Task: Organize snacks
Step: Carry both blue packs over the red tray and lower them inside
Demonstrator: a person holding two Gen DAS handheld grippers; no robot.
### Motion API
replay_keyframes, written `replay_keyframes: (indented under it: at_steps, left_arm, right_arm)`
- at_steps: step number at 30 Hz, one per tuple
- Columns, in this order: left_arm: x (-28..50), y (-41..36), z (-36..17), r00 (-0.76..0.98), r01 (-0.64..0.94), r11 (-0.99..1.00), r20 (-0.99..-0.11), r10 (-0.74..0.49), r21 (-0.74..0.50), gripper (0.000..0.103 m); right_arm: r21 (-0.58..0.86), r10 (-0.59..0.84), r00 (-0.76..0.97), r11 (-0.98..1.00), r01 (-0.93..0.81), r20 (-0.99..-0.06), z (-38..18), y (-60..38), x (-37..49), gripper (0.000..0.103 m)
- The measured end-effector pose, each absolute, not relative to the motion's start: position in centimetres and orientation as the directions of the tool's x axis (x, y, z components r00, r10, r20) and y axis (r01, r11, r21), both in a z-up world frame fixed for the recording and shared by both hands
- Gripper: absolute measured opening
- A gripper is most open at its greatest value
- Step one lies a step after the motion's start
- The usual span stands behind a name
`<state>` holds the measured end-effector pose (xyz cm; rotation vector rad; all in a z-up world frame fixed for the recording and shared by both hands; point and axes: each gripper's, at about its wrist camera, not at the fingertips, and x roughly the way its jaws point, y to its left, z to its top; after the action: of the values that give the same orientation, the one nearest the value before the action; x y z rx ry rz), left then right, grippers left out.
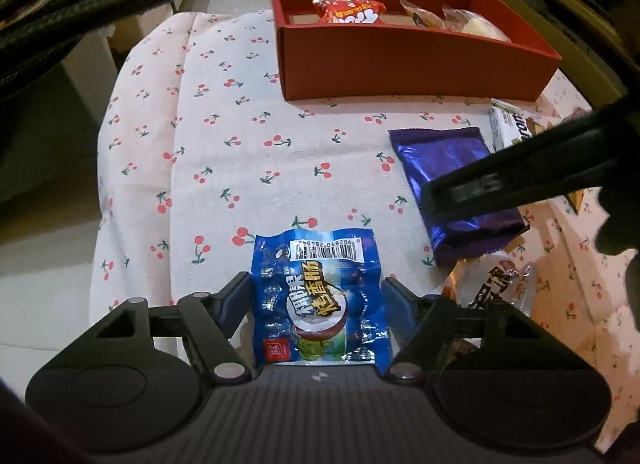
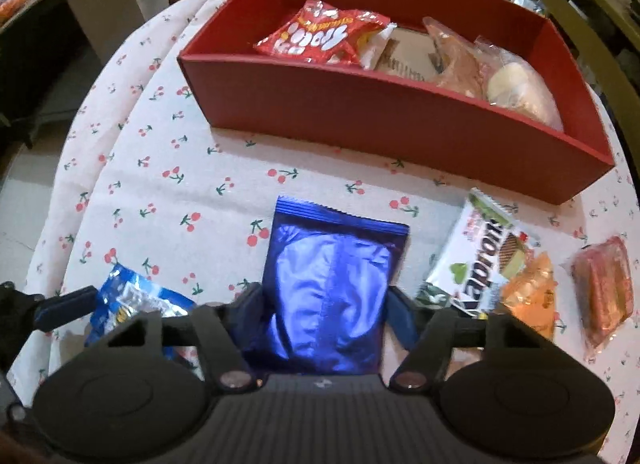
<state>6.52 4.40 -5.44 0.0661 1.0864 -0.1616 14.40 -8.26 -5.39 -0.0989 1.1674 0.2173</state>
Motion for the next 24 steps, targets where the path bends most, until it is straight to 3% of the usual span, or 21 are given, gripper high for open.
replay_keyframes:
  at_steps: [3,24]
  left_arm:
    - [6.5,4.8,-5.2,0.45,0.153,0.987,-0.885,-0.121,-0.056,0.075]
    - [12.5,2.0,3.0,0.652,0.171,0.98,-0.734,-0.188,-0.1,0.076]
  right_arm:
    - [-0.012,0.082,0.402,0.974,-0.226,-0.912,-5.0,-8.8,13.5,0.076]
    - [0.086,0.143,0.569,0.988,-0.126,-0.81,2.9,-13.5,14.0,0.075]
